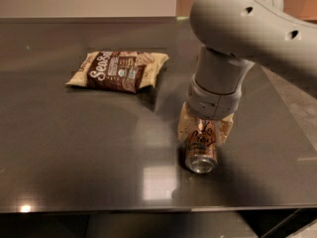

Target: Place orange can upright

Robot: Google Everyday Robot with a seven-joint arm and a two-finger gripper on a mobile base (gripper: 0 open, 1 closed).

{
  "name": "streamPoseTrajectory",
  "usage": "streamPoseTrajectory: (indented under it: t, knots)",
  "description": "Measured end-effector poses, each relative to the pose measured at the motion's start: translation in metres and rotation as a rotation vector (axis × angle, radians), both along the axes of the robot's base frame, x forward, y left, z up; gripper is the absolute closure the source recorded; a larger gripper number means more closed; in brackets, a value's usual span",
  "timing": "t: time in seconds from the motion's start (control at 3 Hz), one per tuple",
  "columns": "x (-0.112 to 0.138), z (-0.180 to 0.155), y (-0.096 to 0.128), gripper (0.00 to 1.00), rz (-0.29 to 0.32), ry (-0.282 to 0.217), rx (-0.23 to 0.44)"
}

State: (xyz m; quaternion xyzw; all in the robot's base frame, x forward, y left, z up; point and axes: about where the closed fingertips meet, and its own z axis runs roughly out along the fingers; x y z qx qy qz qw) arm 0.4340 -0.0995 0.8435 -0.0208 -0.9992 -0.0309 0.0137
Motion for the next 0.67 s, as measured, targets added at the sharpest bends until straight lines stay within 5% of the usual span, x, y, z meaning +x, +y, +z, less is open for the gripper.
streamPoseTrajectory:
  t: [0.33,0.67]
  knots:
    - [-0.003,0.0,-0.003,0.64,-0.012,0.003,-0.003]
    - [0.005,0.022,-0.005,0.87,0.043,-0.057,-0.002]
